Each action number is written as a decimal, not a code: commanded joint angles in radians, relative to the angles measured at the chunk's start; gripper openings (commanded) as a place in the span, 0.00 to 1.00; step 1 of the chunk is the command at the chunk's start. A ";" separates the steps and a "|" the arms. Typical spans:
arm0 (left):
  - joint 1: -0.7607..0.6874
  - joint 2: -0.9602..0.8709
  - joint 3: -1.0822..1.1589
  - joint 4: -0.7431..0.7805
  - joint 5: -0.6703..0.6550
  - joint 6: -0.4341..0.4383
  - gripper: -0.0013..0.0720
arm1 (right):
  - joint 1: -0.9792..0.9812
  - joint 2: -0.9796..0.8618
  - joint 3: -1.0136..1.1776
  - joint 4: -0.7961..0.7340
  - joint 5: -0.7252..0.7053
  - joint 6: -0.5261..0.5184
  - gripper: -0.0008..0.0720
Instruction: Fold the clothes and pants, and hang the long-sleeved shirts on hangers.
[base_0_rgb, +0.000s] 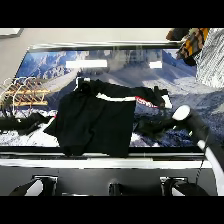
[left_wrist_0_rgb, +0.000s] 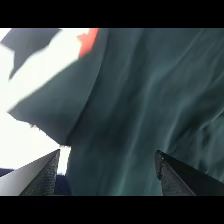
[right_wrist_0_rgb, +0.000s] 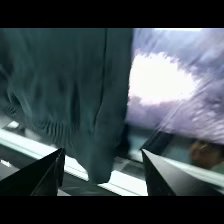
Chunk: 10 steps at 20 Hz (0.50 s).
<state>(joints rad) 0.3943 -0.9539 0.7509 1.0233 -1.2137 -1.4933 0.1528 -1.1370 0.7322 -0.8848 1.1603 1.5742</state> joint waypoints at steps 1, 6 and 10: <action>0.013 0.111 -0.198 -0.004 -0.002 0.002 0.95 | 0.156 0.023 -0.209 0.134 -0.201 0.039 0.78; 0.013 0.108 -0.240 -0.004 -0.005 0.002 0.95 | 0.270 -0.112 -0.216 0.250 -0.261 0.014 0.67; -0.014 0.108 -0.276 -0.032 0.008 0.041 0.95 | 0.267 -0.084 -0.194 0.267 -0.261 -0.016 0.09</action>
<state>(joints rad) 0.3962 -0.8501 0.5076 1.0130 -1.2156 -1.4796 0.4042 -1.2285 0.5316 -0.6464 0.9173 1.5715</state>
